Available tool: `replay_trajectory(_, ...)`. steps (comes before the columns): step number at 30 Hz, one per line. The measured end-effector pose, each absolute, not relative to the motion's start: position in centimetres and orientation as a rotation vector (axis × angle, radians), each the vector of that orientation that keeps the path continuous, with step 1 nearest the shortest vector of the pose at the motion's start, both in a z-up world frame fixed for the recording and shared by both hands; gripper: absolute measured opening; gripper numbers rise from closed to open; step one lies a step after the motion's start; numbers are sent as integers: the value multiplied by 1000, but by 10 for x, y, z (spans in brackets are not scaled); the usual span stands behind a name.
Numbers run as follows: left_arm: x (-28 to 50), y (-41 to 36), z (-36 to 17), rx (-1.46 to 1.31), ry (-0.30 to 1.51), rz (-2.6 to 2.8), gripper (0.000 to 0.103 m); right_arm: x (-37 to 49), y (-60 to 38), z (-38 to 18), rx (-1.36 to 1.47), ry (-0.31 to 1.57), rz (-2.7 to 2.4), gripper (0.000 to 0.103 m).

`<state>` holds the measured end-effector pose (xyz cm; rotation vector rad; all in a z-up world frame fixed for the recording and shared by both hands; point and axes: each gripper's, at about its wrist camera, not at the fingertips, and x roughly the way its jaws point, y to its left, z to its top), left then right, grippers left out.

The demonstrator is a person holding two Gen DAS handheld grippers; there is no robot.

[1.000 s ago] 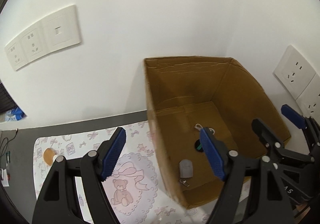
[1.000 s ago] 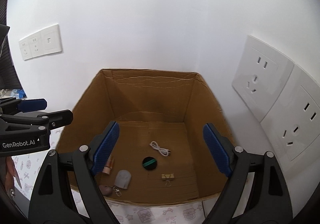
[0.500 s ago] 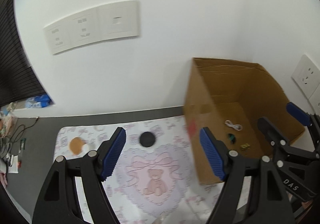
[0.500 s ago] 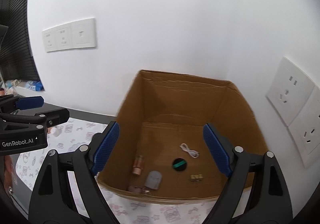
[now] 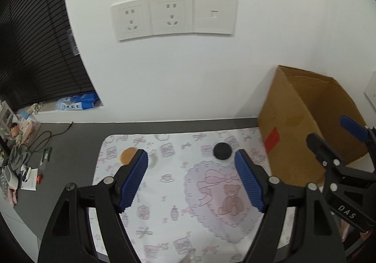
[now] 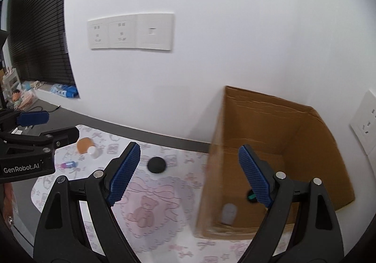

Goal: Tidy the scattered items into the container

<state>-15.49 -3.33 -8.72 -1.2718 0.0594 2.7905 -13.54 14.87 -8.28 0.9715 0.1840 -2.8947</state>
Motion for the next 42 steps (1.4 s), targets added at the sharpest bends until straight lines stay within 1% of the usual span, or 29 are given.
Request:
replay_trajectory(8,-152,-90,-98,-1289,64,2802,75,-143,99,-98,997,166,-2857,87)
replay_trajectory(14,-164,-123,-120,-1326,69,2800,75,-153,72,-116,1019,187,-2849,87)
replay_trajectory(19,-179,-150,-156,-1400,20,2799,75,-172,59,-147,1099,220,-2819,87)
replay_trajectory(24,-188,-169,-197,-1461,-43,2793,75,-195,57,-189,1186,208,-2779,87)
replay_trajectory(35,-202,-196,-284,-1677,29,2741,75,-238,52,-268,1304,223,-2728,87)
replay_trajectory(42,-208,-199,-318,-1673,100,2705,75,-254,47,-306,1369,228,-2684,87)
